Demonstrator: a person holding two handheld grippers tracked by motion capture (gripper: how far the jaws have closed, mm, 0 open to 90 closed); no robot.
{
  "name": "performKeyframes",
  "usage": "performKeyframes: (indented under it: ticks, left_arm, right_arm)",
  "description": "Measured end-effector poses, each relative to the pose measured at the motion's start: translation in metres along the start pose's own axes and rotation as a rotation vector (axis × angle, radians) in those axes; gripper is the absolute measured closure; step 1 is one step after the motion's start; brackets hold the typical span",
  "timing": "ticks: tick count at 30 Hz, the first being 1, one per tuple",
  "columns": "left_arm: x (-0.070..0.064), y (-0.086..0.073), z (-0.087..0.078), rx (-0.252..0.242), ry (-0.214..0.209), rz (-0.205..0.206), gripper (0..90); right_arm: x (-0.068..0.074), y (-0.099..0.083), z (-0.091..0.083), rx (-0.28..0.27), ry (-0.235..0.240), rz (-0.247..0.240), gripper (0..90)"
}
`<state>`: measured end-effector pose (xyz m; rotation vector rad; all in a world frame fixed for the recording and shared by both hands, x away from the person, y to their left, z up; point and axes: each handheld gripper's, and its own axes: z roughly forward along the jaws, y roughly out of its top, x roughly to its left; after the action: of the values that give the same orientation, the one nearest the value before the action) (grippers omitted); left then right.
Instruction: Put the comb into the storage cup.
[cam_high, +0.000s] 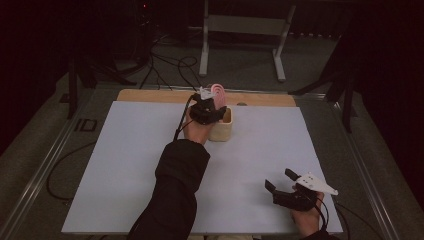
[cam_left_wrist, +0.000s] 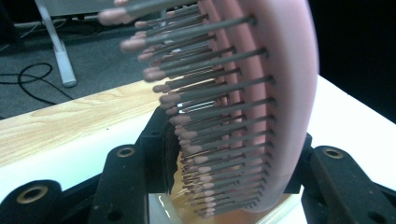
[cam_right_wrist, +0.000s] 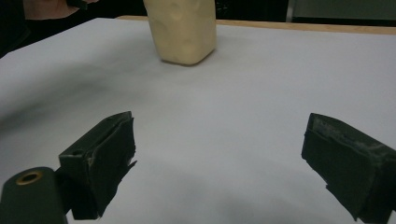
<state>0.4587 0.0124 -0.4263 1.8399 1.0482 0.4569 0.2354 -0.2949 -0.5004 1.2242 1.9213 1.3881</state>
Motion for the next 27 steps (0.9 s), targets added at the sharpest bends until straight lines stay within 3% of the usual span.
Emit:
performKeyframes:
  ticks: [27]
  left_arm:
    - [0.0042, -0.0017, 0.0007, 0.020, 0.052, -0.005, 31.6]
  right_arm:
    - [-0.0010, -0.0003, -0.0002, 0.001, -0.003, 0.001, 9.3]
